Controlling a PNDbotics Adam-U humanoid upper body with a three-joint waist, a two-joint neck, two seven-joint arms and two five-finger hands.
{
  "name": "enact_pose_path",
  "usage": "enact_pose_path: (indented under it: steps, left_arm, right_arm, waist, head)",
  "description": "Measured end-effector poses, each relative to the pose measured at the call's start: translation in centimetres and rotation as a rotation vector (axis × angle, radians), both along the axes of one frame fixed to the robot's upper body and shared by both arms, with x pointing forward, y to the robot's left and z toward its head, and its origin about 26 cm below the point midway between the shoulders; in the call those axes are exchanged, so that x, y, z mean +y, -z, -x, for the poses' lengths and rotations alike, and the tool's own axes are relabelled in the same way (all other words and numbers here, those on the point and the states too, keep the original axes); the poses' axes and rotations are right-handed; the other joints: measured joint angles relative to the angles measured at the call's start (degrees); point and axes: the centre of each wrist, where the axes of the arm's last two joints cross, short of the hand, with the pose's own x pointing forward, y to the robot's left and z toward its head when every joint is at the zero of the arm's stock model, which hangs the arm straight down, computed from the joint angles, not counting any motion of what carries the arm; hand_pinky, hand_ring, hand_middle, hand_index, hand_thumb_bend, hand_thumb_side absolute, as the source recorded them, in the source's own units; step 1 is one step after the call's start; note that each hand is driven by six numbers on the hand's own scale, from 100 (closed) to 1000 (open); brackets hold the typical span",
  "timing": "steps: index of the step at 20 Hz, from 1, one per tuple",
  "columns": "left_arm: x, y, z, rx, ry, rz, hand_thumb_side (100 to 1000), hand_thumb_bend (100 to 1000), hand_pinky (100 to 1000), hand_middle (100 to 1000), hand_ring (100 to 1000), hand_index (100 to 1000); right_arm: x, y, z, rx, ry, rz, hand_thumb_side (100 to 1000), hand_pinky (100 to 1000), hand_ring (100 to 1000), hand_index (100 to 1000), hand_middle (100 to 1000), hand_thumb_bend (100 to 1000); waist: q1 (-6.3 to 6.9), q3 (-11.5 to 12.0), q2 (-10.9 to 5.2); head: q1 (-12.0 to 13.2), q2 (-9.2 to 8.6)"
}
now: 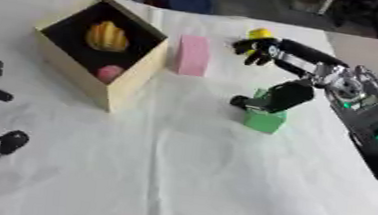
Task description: Pick up objects on the table and place them in the box.
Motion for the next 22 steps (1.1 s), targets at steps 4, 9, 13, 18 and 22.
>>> enact_pose_path:
  steps: [4, 9, 13, 18, 22]
  left_arm:
    - [0.0, 0.0, 0.0, 0.001, -0.002, 0.000, 371, 782, 772, 844, 648, 808]
    - [0.0, 0.0, 0.0, 0.001, -0.004, 0.001, 371, 784, 771, 844, 648, 808]
    - [0.1, 0.1, 0.0, 0.001, -0.006, 0.002, 371, 785, 771, 844, 648, 808]
    - [0.2, 0.0, 0.0, 0.001, -0.009, 0.002, 372, 785, 771, 844, 648, 808]
    - [0.2, 0.0, 0.0, 0.001, -0.009, 0.002, 372, 786, 771, 844, 648, 808]
  right_arm:
    - [-1.3, 1.4, -0.6, 0.033, 0.064, -0.005, 394, 821, 820, 971, 877, 464]
    - [-2.6, 2.7, -1.1, 0.065, 0.129, -0.010, 392, 818, 813, 969, 868, 465]
    - [-3.5, 3.6, -1.4, 0.089, 0.165, -0.005, 392, 817, 813, 970, 865, 466]
    - [-3.9, 4.2, -1.5, 0.106, 0.182, 0.004, 392, 817, 814, 970, 866, 473]
    - [-4.0, 4.6, -1.4, 0.121, 0.177, 0.014, 393, 819, 817, 972, 866, 477]
  waist:
    - [0.00, 0.00, 0.00]
    - [0.00, -0.01, 0.00]
    - [0.00, -0.01, 0.00]
    - [0.00, -0.04, 0.00]
    - [0.00, -0.06, 0.00]
  head:
    - [0.01, 0.15]
    - [0.09, 0.17]
    - [0.22, 0.18]
    - [0.39, 0.20]
    - [0.44, 0.23]
